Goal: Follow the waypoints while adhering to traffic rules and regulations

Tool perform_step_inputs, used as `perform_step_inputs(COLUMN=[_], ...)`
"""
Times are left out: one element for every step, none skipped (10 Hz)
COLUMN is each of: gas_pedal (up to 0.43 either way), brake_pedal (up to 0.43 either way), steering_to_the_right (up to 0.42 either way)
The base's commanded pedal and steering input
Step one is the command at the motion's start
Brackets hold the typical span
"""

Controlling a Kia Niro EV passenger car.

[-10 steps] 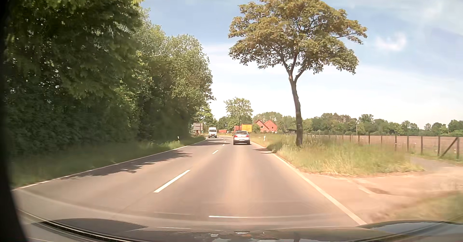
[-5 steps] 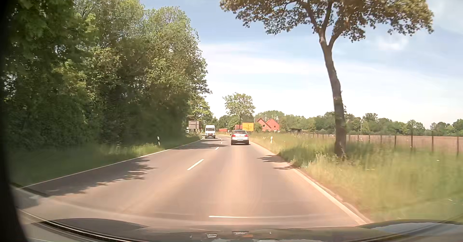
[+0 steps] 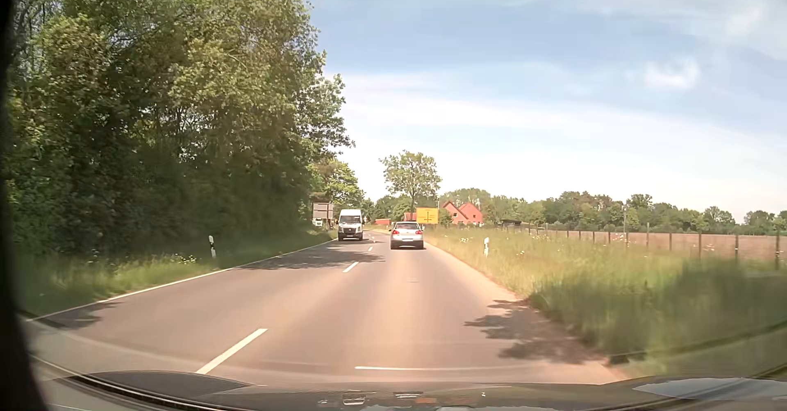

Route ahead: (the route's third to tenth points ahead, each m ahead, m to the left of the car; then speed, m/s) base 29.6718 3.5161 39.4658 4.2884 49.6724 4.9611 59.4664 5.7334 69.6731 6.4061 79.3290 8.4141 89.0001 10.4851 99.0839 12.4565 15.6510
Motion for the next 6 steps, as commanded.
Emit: perform_step_inputs(gas_pedal=[0.079,0.079,0.079,0.079,0.079,0.079], brake_pedal=[0.000,0.000,0.000,0.000,0.000,0.000], steering_to_the_right=[-0.007,-0.008,-0.008,-0.008,-0.009,-0.010])
